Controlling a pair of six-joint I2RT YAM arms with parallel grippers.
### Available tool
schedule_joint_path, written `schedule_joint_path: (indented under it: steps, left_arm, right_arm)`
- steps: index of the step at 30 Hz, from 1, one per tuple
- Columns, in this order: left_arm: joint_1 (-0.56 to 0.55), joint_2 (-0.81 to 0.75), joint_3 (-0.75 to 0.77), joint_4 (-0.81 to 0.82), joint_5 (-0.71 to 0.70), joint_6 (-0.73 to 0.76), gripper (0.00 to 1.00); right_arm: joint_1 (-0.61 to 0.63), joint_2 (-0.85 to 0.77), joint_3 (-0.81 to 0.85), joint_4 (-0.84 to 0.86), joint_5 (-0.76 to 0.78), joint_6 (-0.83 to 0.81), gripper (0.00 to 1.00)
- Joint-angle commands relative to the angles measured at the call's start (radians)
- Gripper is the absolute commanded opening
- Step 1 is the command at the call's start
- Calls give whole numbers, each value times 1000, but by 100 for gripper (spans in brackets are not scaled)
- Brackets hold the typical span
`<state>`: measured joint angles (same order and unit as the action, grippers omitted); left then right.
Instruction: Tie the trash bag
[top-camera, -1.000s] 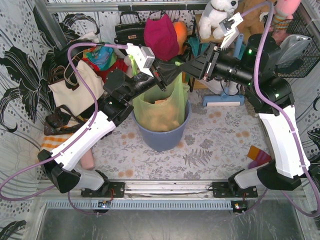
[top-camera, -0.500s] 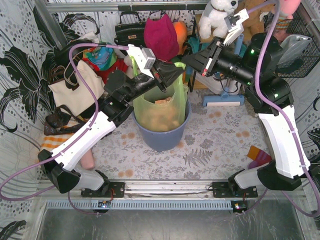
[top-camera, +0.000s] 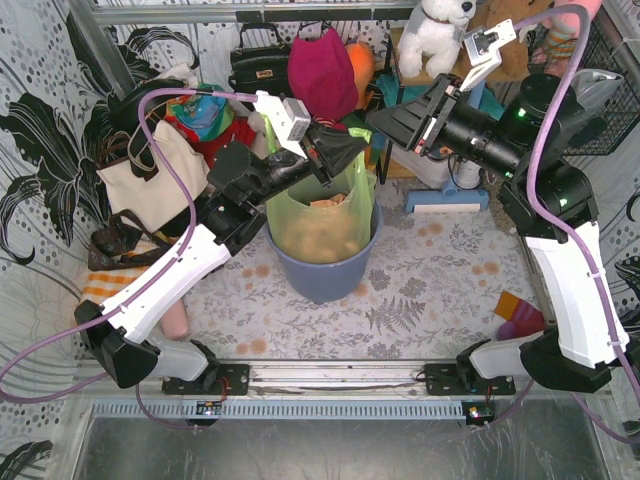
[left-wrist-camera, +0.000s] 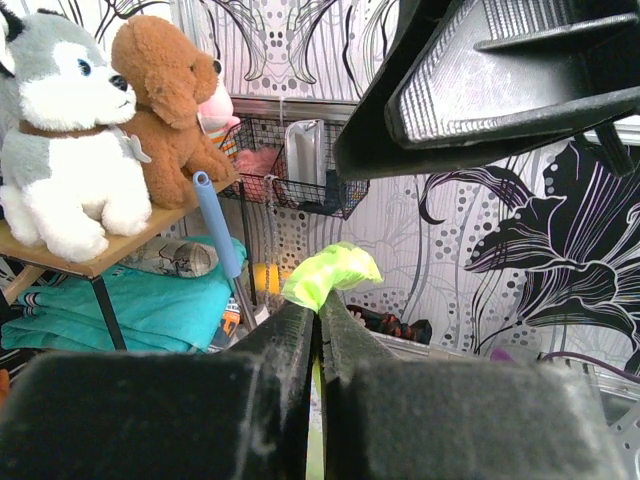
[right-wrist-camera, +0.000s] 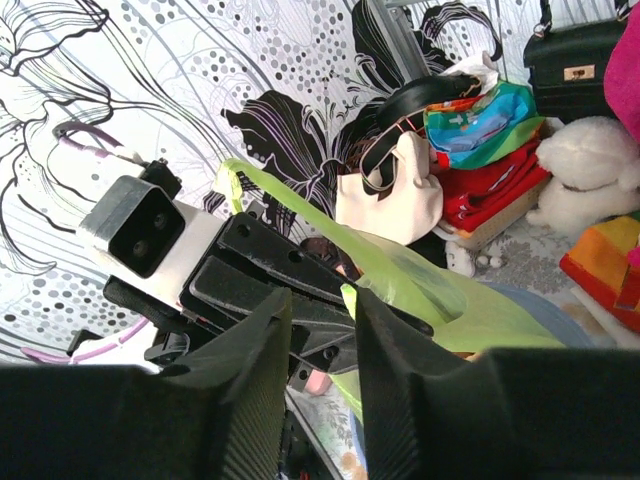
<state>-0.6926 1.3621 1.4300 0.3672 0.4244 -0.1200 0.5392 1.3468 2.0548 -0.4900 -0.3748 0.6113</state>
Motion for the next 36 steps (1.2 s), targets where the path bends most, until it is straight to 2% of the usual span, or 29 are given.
schedule_joint_path:
  steps: [1,5,8,17,21,23,25,26,29,30,32,36]
  left_arm:
    - [6,-27,29,46,27,-14,11]
    - [6,-27,33,40,29,-19,11]
    - [5,-23,38,39,33,-23,11]
    - [5,-16,43,34,33,-26,11]
    - [5,-12,47,31,31,-28,11]
    - [5,-12,46,28,29,-26,11]
    - [5,-12,46,27,26,-27,12]
    - [5,-14,46,27,22,-28,16]
    - [6,-20,46,38,6,-38,45]
    - [5,-21,45,44,0,-40,50]
    - [5,-20,53,51,-5,-46,56]
    - [5,-1,88,31,-7,-46,57]
  right_arm:
    - [6,17,17,-26,-37,-41,39]
    - [6,44,42,-60,-64,-75,52]
    - [6,64,60,-88,-67,-93,50]
    - [5,80,76,-116,-68,-115,34]
    - [6,70,72,-114,-54,-117,17]
    - [6,63,68,-105,-45,-112,2]
    - [5,54,58,-83,-40,-107,0]
    - [6,50,58,-77,-39,-104,0]
    - [5,42,59,-51,-39,-94,0]
    - [5,41,59,-43,-40,-91,0]
    - [7,41,61,-33,-51,-86,0]
    - [6,44,59,-23,-72,-78,0]
